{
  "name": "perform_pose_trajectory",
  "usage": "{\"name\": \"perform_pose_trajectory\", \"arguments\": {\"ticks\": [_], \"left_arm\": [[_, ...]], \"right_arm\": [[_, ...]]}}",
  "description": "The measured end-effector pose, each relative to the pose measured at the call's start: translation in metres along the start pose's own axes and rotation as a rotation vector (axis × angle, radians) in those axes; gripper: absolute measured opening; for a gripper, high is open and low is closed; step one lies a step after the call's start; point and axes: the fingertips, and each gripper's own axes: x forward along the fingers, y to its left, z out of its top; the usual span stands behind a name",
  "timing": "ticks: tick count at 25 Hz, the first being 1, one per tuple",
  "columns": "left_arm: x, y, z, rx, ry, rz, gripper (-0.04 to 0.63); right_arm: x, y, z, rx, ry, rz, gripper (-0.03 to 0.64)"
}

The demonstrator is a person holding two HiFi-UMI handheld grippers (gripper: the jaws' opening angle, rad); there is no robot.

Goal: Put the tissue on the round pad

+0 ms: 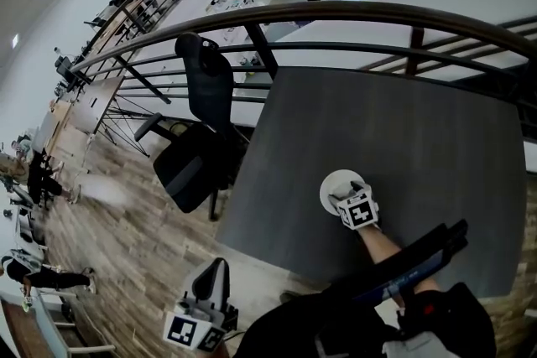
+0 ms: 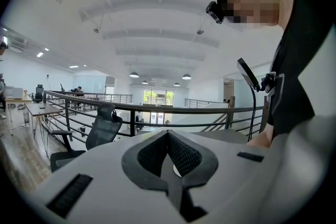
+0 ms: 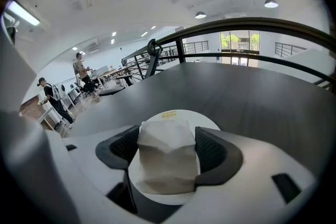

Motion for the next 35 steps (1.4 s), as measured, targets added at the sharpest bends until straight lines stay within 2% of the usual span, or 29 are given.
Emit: {"name": "perform_pose_trajectory", "arguments": {"ticks": [5, 10, 15, 21, 26, 28, 35], "left_arm": [[0.004, -0.009, 0.019, -0.02, -0.049, -0.022, 0.003], [0.003, -0.008, 0.021, -0.02, -0.05, -0.019, 0.003], [0.004, -0.003, 0.01, -0.026, -0.04, -0.012, 0.003], [-0.005, -0.001, 0.007, -0.018, -0.013, -0.002, 0.003], [-0.005, 0.004, 0.002, -0.005, -0.009, 0.011, 0.003], [-0.005, 0.004, 0.001, -0.008, -0.01, 0.008, 0.003], [0.003, 0.0, 0.0, -0.014, -0.024, -0.031, 0.003]], "right_arm": [[0.009, -0.002, -0.011, 0.0, 0.041, -0.01, 0.335], [0.015, 0.0, -0.02, -0.069, 0.102, -0.026, 0.336], [0.026, -0.004, -0.026, -0.09, 0.135, -0.054, 0.336], [0.024, 0.001, -0.032, -0.099, 0.19, -0.029, 0.336], [0.023, -0.001, -0.021, -0.087, 0.137, -0.026, 0.336], [0.019, -0.002, -0.013, -0.084, 0.111, -0.03, 0.357], [-0.011, -0.001, 0.029, -0.058, -0.029, -0.058, 0.357]]}}
